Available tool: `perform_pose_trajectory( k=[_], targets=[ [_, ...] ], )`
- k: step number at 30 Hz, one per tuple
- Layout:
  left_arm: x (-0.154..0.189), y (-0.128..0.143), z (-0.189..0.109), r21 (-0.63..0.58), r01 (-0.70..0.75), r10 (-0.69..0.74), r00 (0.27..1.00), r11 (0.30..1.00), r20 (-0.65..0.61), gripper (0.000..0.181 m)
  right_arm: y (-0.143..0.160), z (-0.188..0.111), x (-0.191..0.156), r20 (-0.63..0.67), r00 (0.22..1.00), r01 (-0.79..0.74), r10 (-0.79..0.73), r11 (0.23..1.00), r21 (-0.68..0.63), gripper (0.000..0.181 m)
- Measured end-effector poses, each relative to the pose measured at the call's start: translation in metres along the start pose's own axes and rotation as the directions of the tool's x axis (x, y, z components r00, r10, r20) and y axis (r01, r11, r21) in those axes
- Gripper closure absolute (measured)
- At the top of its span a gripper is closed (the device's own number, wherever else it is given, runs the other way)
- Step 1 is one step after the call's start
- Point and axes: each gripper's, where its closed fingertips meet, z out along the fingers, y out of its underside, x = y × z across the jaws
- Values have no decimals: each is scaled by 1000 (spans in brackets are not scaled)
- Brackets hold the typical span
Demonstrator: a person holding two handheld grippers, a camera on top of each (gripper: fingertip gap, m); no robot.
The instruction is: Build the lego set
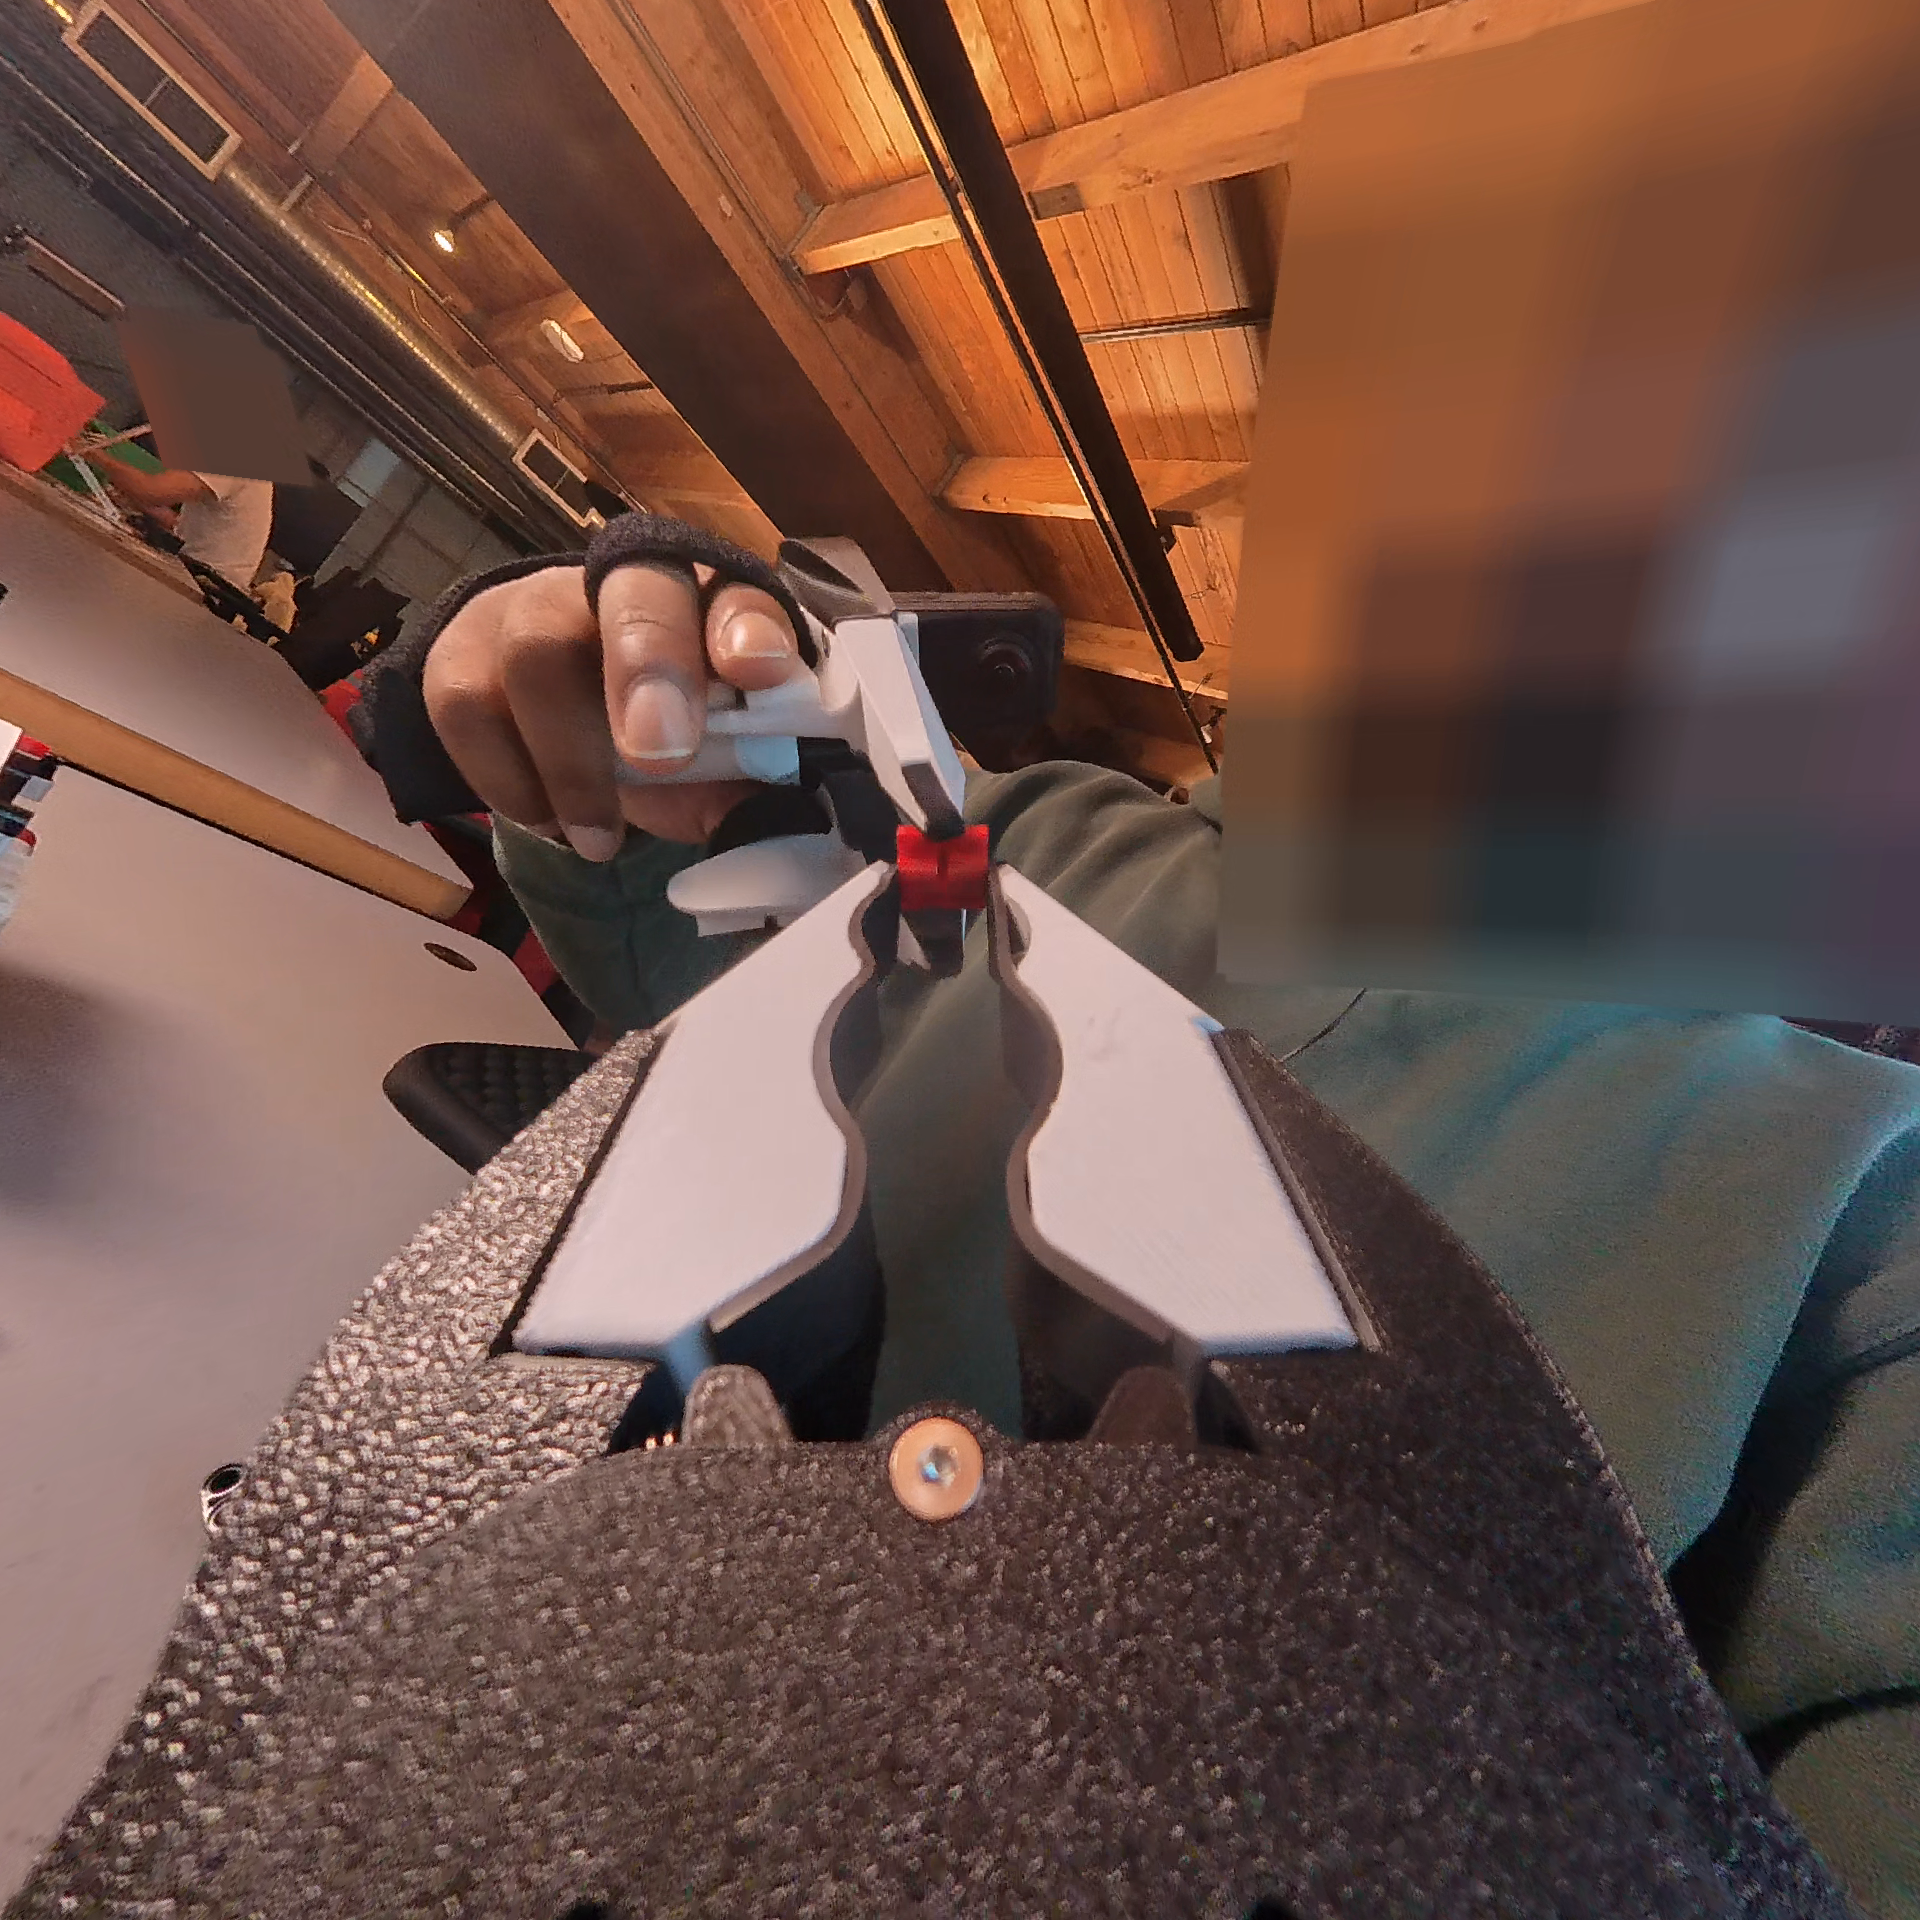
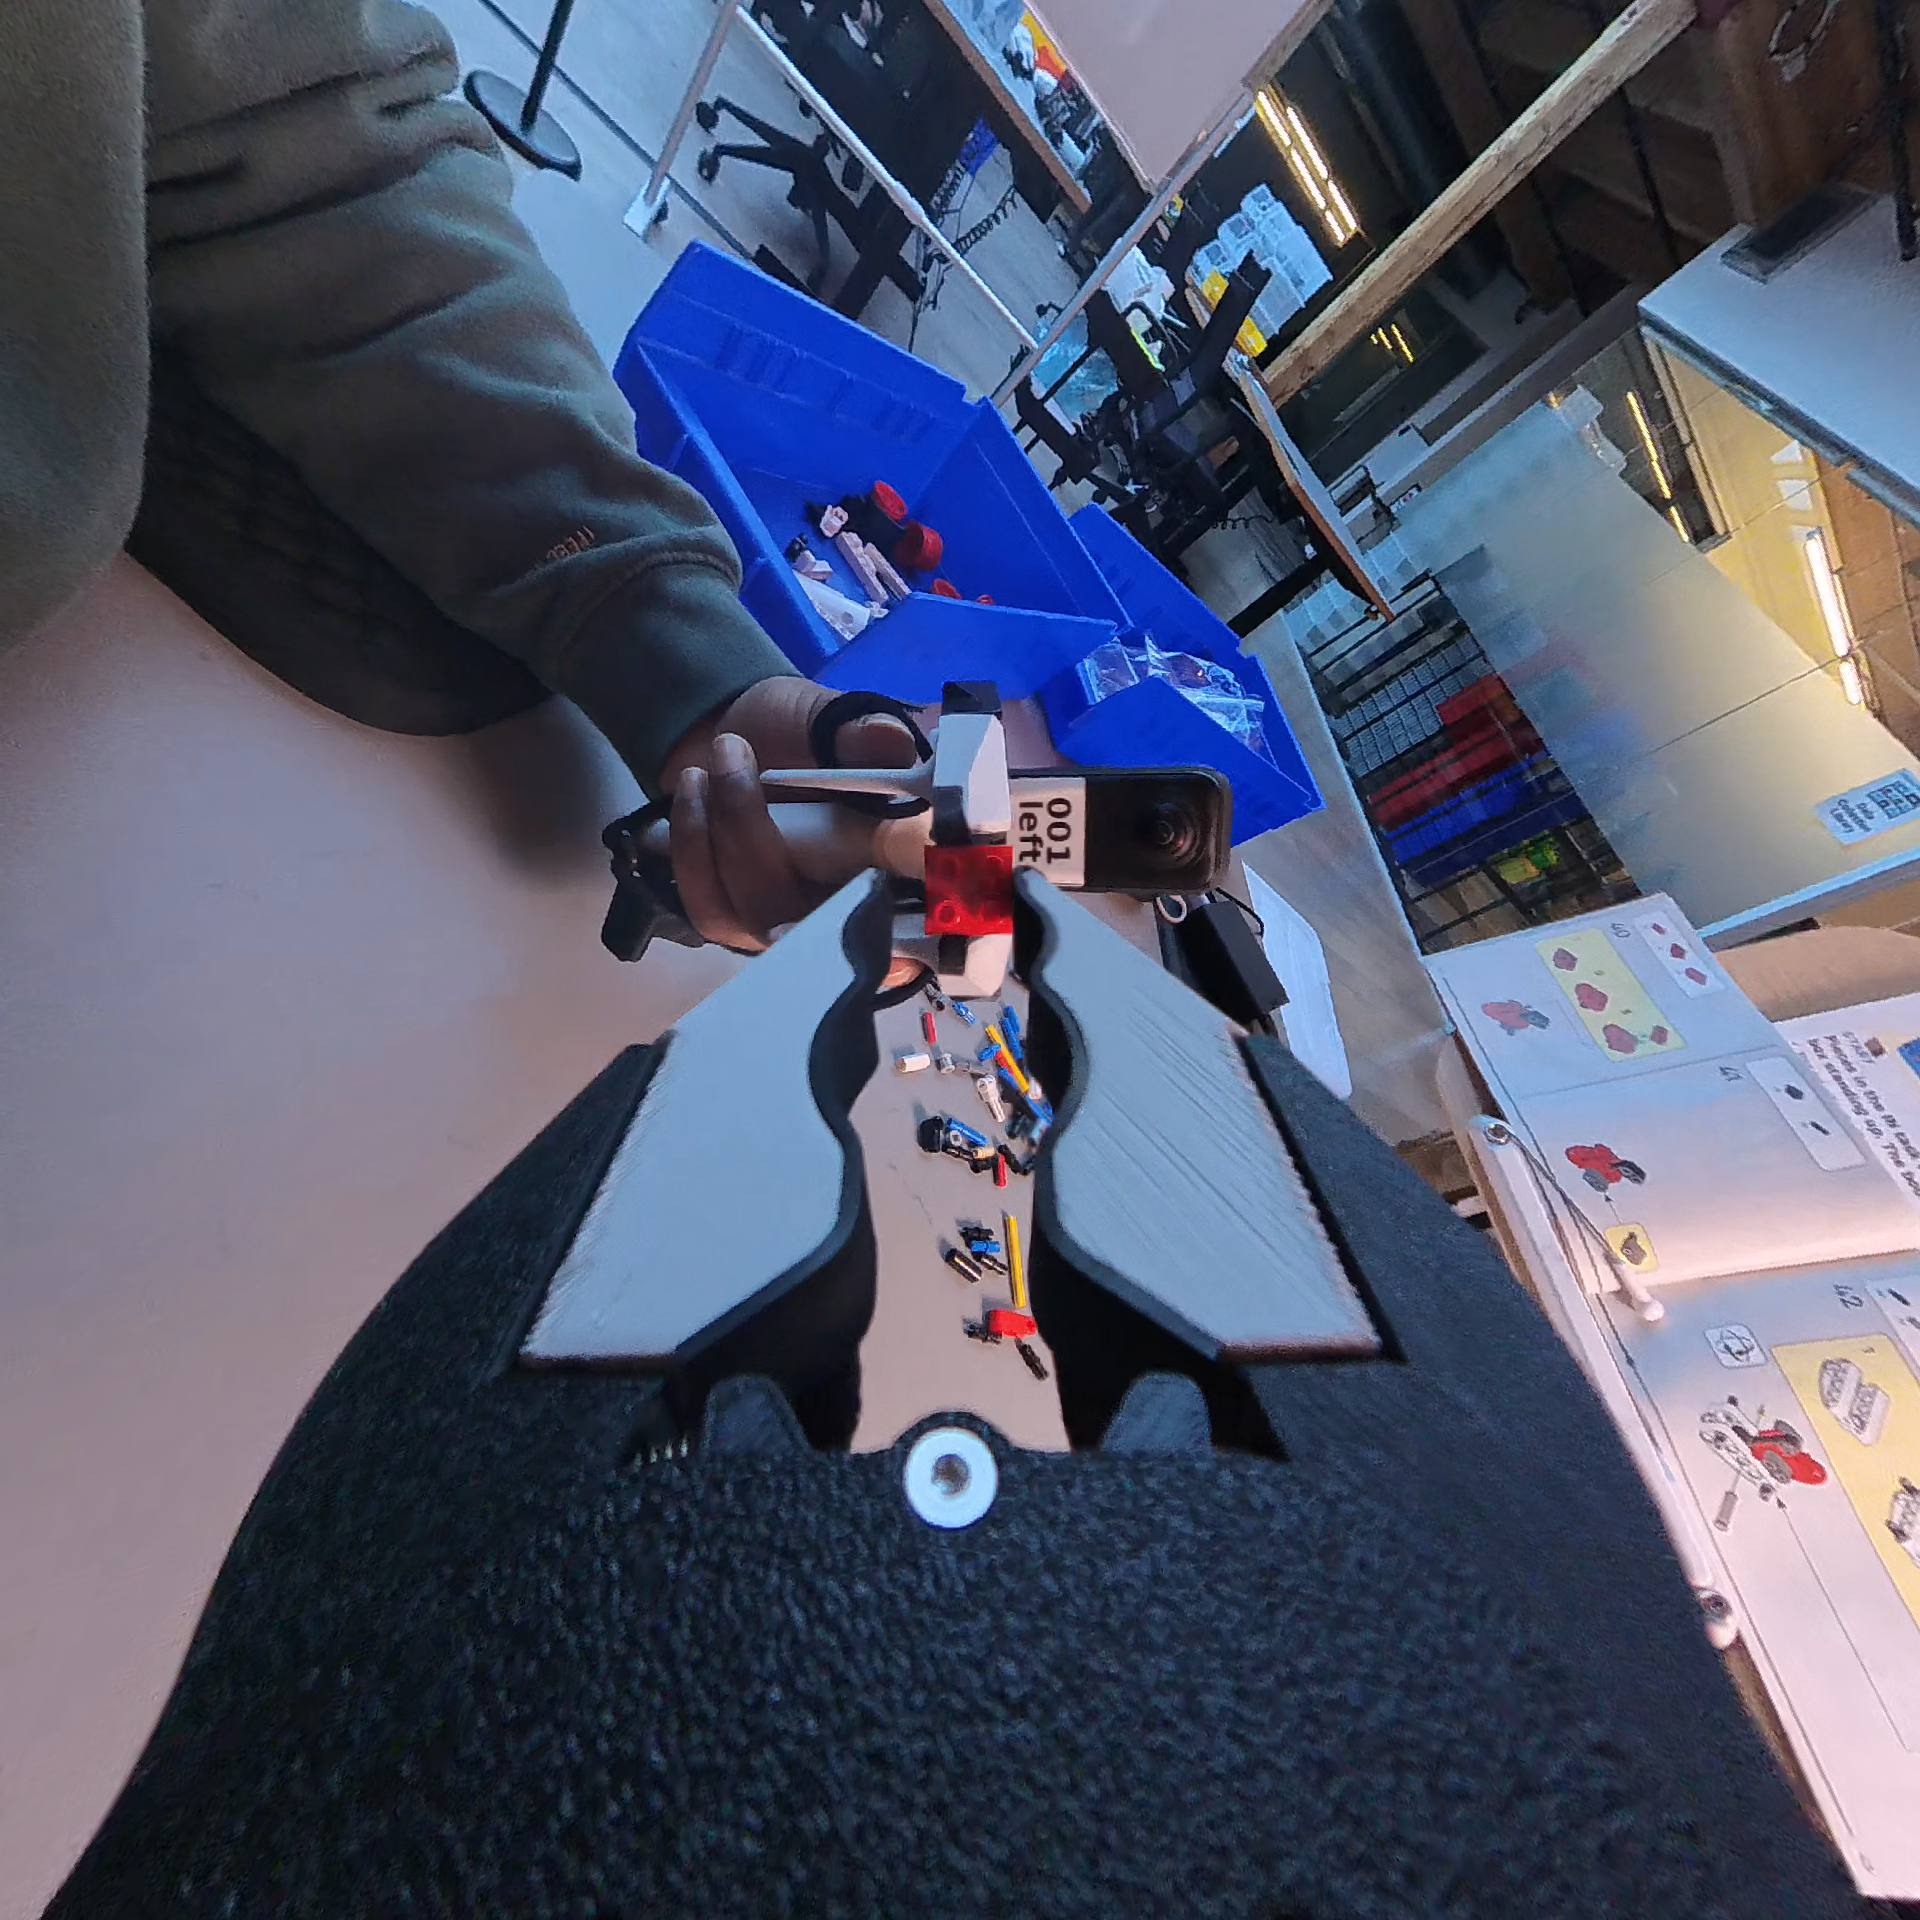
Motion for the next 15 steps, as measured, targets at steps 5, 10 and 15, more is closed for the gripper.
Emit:
perform_pose_trajectory(
  k=[5, 10, 15],
  targets=[
    [1, 1, -2, -4, 1, -1, 1000, 1000, 14, 165, 1, 3, 2, 20, 999, -25, 25, 1000, -8, 165],
    [-18, -14, -23, 54, -49, 38, 982, 997, 187, 157, 22, 4, 6, 91, 987, -131, 136, 990, -60, 165],
    [-60, -17, -76, -160, -184, 244, 723, 970, 646, 153, 115, 8, -10, 266, 916, -179, 301, 899, -399, 165]
  ],
)
